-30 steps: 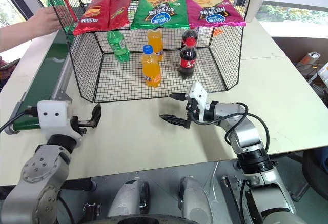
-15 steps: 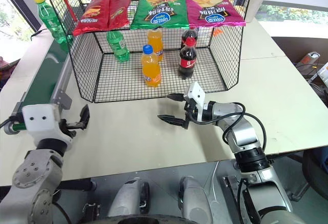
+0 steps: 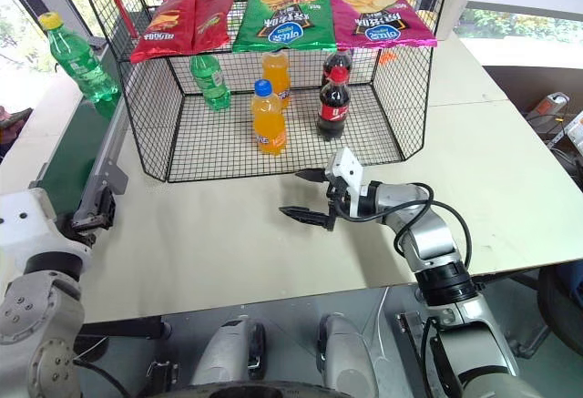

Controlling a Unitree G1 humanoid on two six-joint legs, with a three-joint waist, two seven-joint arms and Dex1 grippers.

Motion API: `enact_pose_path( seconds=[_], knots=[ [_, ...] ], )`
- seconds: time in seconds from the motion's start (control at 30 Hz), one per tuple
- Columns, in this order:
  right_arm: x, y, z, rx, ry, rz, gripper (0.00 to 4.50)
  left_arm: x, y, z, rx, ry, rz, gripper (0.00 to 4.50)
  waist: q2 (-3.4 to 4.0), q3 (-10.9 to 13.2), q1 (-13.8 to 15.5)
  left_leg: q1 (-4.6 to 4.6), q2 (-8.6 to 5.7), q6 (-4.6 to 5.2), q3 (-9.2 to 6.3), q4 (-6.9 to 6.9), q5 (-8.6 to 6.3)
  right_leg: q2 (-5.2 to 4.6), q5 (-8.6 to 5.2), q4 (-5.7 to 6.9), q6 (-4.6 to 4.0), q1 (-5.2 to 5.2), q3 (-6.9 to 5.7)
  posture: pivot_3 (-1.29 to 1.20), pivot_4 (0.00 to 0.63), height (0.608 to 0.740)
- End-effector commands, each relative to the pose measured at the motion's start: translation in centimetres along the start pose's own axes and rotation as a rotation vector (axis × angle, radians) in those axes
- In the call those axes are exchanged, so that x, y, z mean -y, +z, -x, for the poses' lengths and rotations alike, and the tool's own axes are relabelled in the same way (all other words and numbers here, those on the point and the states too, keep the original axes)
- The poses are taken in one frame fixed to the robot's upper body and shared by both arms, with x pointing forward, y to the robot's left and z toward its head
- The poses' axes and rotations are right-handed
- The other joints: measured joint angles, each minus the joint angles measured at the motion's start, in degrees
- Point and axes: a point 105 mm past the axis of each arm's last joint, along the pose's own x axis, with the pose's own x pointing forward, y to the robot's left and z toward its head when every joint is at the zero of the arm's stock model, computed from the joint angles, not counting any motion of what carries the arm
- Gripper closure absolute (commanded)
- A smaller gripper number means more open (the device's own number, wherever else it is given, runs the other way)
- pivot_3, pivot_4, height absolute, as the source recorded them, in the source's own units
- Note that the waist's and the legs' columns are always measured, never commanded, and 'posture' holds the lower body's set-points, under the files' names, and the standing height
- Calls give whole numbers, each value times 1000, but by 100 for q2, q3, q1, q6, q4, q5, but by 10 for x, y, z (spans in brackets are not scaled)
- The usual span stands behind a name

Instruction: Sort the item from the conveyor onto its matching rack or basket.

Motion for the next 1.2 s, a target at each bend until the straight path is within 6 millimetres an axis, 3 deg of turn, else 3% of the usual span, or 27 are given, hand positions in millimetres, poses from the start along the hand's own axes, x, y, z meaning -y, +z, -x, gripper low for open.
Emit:
enact_pose_path(
  seconds=[0.03, 0.23, 0.5, 1.2],
  knots=[
    [-2, 14, -2, 34, 18, 48, 0, -5, 2, 9, 11, -6, -14, 103, 0, 0, -7, 0, 0, 0, 0, 0, 0, 0, 0, 0, 0, 0, 0, 0, 150, 740],
    [-20, 29, 0, 51, 113, 102, 0, -18, -5, 8, -13, 5, -31, 103, 0, 0, 5, 0, 0, 0, -2, 0, 0, 1, -9, 0, -17, -1, -1, 0, 150, 740],
    [-40, 46, 3, 82, 216, 119, 0, -26, 6, 0, 14, 10, -40, 103, 0, 0, 2, 1, 0, 0, -6, 0, 0, -1, -9, 0, -16, 0, 0, 0, 150, 740],
    [-36, 44, -3, 64, 175, 115, 0, -43, 20, -21, 61, 68, -57, 103, -1, -1, 2, 3, 0, 0, -3, 0, 0, -1, -1, 0, -5, 2, -1, 0, 150, 740]
  ],
)
